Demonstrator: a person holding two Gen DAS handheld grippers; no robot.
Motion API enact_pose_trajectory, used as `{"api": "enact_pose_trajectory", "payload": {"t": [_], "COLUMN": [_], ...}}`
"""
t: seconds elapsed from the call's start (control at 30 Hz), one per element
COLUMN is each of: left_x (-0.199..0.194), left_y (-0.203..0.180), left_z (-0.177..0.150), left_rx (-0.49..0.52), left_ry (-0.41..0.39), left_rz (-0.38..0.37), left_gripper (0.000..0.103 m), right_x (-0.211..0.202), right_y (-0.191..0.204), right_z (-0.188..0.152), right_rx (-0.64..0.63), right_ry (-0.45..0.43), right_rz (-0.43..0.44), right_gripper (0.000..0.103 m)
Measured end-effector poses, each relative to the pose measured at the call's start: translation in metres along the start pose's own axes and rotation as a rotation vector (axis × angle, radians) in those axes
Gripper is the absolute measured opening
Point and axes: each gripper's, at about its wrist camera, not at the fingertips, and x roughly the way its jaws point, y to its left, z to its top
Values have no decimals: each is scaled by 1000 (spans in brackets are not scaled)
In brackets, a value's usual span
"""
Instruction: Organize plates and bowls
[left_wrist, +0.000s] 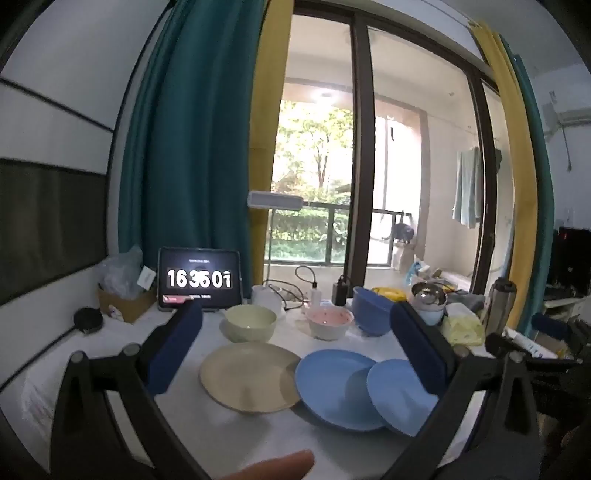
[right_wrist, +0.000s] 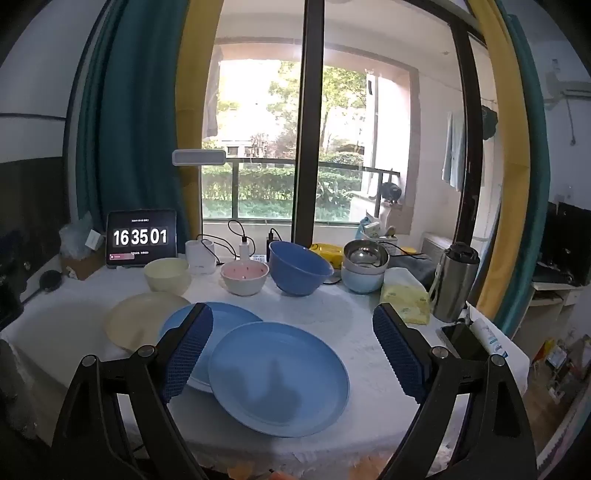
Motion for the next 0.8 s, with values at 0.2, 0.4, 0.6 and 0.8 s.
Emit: {"api": "enact_pose_trajectory", "payload": {"t": [0.2,0.4,0.6,0.8], "left_x": [-9,-2,-4,-3], "left_y": [-1,5,2,1], "left_z": [-5,-3,-3,-4], "left_rx": [-18,-7,0,0], "left_ry": [-10,3,7,13], "left_rz": [-23,-28,-42,-43], "left_gripper": [103,103,103,103], "right_x": [2,2,1,2], "right_y": [-4,-9,-9,-3], "right_z": [-2,0,0,-1], "right_rx": [15,46,51,50], "right_ry": [5,11,12,13], "right_rz": [-9,-1,-1,-4], "right_gripper": [91,91,91,91]}}
